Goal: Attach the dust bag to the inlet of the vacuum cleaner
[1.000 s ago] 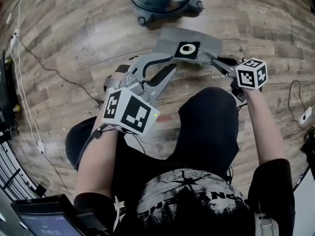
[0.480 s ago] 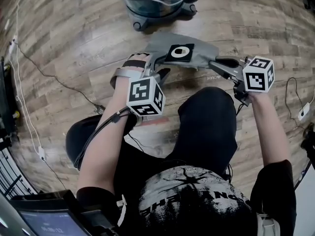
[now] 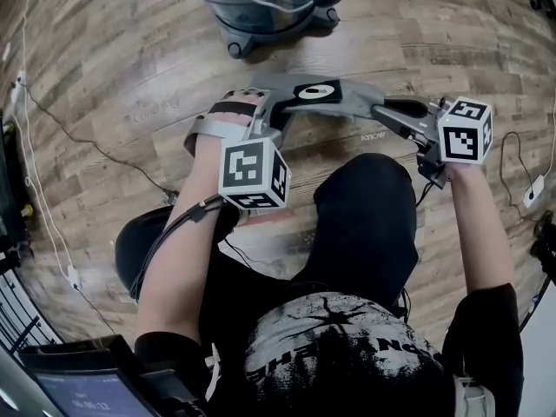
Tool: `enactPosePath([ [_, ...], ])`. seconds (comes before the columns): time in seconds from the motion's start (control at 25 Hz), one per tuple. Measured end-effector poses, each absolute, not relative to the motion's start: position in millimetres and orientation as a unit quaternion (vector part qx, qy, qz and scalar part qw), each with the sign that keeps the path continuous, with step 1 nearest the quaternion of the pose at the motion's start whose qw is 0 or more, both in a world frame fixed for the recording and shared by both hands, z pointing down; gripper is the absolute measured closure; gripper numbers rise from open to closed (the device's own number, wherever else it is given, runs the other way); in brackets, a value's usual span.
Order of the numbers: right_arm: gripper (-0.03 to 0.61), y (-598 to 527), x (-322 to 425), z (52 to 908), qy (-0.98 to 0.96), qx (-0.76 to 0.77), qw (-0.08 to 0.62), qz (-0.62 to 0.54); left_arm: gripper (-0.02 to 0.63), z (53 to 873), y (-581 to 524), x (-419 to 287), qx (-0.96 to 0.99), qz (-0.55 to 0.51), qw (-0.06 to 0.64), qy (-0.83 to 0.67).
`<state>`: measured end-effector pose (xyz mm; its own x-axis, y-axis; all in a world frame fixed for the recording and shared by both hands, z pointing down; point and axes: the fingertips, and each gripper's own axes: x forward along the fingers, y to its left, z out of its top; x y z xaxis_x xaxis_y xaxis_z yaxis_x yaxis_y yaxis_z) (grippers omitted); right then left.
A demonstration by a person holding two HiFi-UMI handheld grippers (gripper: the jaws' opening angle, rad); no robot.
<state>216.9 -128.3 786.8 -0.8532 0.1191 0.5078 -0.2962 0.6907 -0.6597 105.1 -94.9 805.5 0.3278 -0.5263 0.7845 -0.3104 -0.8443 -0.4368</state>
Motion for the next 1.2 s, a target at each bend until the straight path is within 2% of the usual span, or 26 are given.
enactPosePath([
  [0.16,0.452,-137.2,221.0,769.5,-0.890,0.041,0.265,0.370,0.585,795.1,-98.5,103.2,-0.809,-0.522,0.084,0.255],
  [0.2,0.422,-143.0,223.3,761.4,-0.893,0.043,0.256,0.368,0.586,791.4,-101.3,102.5,-0.810,-0.522,0.078,0.257],
  [0.28,0.323,-157.9,229.4,740.0,-0.905,0.055,0.237,0.350,0.586,784.1,-107.1,103.0,-0.810,-0.521,0.073,0.259],
  [0.4,0.288,-171.5,228.2,696.2,-0.931,0.074,0.238,0.265,0.586,775.1,-112.1,109.2,-0.815,-0.515,0.072,0.256],
  [0.48,0.284,-159.8,209.8,673.3,-0.941,0.056,0.291,0.164,0.586,771.3,-115.0,111.9,-0.819,-0.510,0.067,0.254],
  [0.6,0.275,-135.3,182.1,682.3,-0.901,0.014,0.434,-0.020,0.586,768.6,-120.1,112.7,-0.818,-0.514,0.065,0.248],
  [0.68,0.278,-128.9,169.3,707.2,-0.864,0.002,0.492,-0.110,0.586,764.2,-125.0,115.7,-0.820,-0.512,0.065,0.247],
  [0.76,0.300,-128.5,161.2,726.5,-0.842,-0.003,0.514,-0.162,0.586,756.7,-128.5,121.0,-0.826,-0.503,0.065,0.247],
  [0.96,0.425,-150.4,154.7,733.1,-0.814,0.028,0.534,-0.227,0.586,736.8,-140.3,126.8,-0.840,-0.475,0.071,0.252],
  [1.08,0.534,-160.5,153.9,731.5,-0.803,0.039,0.542,-0.245,0.586,732.7,-145.9,126.2,-0.842,-0.473,0.077,0.249],
  [1.2,0.545,-161.8,155.4,732.1,-0.800,0.033,0.549,-0.241,0.583,731.8,-149.2,126.6,-0.842,-0.472,0.080,0.250],
])
